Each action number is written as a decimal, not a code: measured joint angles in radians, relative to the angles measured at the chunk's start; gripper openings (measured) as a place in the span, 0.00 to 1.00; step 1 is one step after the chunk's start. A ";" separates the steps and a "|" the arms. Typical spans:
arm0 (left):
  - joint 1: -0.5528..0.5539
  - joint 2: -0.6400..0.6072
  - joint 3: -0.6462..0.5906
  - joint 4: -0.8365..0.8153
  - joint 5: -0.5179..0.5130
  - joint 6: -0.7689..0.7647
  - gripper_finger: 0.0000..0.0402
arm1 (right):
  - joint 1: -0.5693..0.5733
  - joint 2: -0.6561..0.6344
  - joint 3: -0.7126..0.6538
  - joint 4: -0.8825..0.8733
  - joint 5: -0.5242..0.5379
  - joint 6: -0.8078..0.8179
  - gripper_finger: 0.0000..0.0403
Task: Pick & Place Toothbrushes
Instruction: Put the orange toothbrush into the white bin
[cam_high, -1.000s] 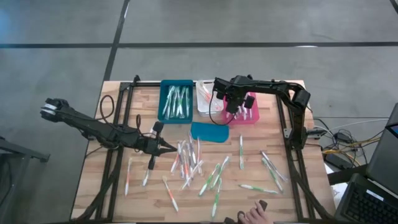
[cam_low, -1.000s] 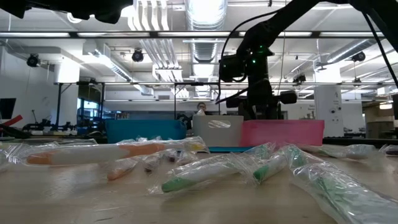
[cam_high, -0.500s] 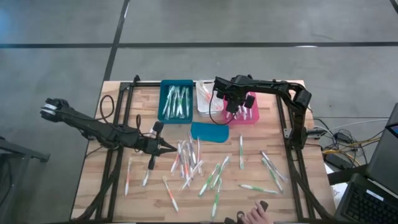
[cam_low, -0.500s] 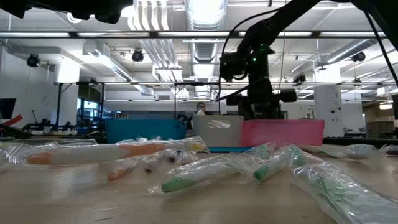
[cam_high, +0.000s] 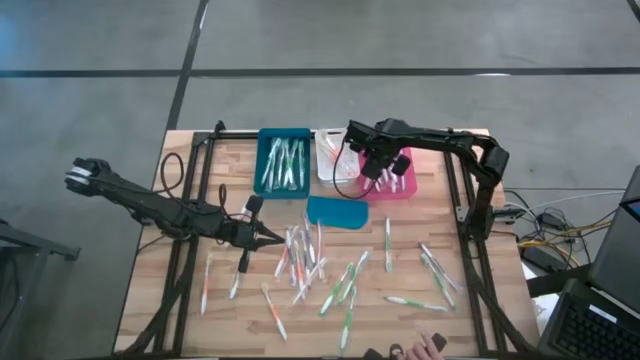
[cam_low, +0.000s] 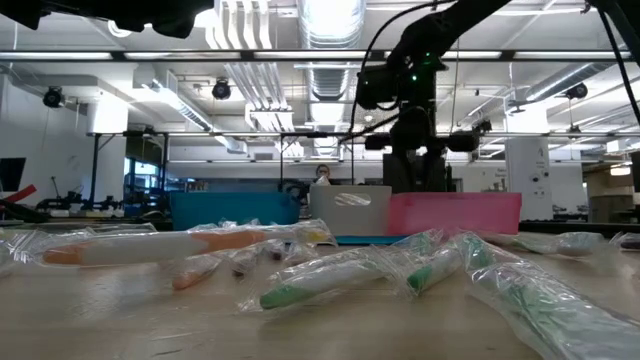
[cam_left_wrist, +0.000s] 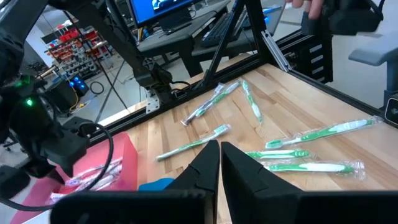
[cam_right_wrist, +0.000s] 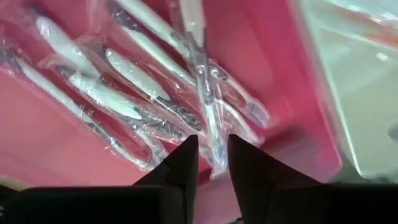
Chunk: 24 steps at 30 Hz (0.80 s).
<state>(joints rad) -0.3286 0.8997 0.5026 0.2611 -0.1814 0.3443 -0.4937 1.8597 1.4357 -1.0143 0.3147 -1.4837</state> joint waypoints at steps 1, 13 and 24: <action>0.000 0.000 0.000 0.000 0.000 0.000 0.05 | 0.003 -0.009 0.000 0.000 0.001 0.028 0.18; 0.000 0.000 0.000 0.000 0.000 0.000 0.05 | 0.066 -0.130 0.000 0.001 0.002 0.409 0.04; 0.000 0.000 0.000 0.000 0.000 -0.002 0.05 | 0.214 -0.229 0.000 0.001 -0.001 0.649 0.02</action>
<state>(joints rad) -0.3286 0.9001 0.5026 0.2615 -0.1814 0.3420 -0.2793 1.6307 1.4357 -1.0134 0.3139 -0.8349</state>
